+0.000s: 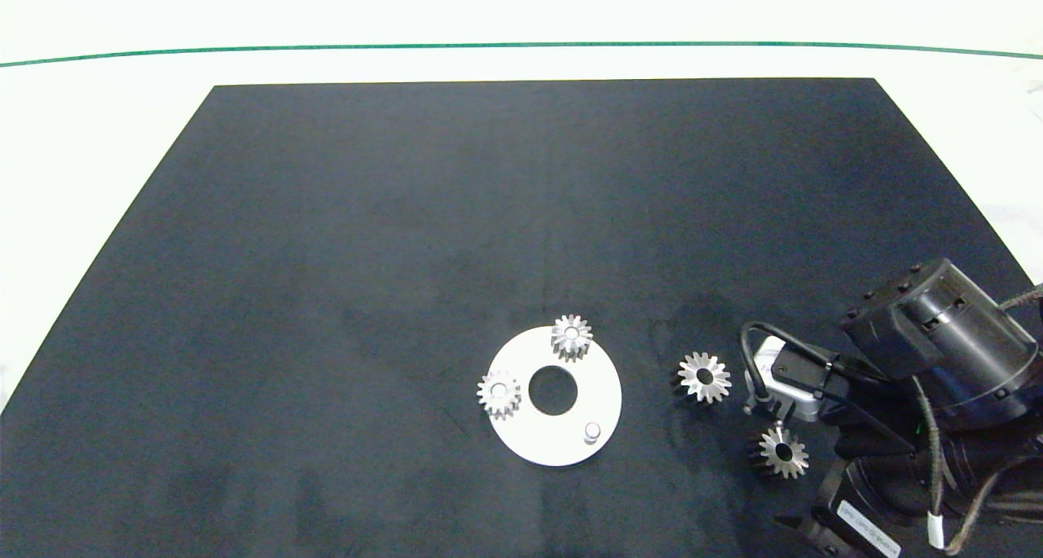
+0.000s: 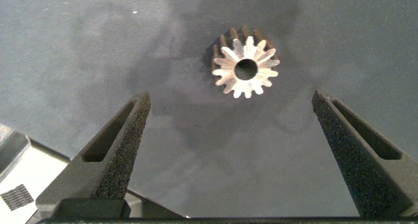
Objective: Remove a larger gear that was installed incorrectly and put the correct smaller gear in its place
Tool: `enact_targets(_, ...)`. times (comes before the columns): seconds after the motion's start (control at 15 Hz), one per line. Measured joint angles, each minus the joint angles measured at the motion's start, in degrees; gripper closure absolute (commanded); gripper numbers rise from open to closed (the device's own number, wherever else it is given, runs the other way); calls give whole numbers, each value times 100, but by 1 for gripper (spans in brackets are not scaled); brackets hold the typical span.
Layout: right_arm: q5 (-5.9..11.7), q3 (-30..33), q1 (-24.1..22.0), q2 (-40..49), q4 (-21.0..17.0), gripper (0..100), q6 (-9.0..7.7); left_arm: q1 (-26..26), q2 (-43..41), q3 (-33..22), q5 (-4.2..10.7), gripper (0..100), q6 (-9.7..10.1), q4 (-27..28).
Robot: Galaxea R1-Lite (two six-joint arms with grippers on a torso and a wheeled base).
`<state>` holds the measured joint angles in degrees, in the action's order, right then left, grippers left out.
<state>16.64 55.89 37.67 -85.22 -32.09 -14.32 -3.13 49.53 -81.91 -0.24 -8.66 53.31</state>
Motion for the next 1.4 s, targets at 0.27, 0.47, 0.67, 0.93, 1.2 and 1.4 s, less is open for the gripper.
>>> enact_targets(0.27, -27, -33, -204, -193, 288, 9, 9, 9, -15, 0, 0, 0, -7, 0)
enact_targets(0.47, -46, -83, -276, -325, 378, 15, 20, 9, -17, 0, -2, 0, -5, 0)
enact_targets(0.67, -60, -196, -308, -408, 681, 23, 20, 9, -20, 0, -2, 0, -7, -1)
enact_targets(0.93, -66, -306, -366, -472, 761, 30, 20, 7, -20, 0, -2, 0, -5, 0)
enact_targets(1.2, -66, -312, -372, -480, 762, 38, 20, 7, -20, 0, -2, 0, -7, 0)
enact_targets(1.4, -66, -317, -400, -490, 769, 44, 18, 7, -20, 0, -2, 0, -7, 0)
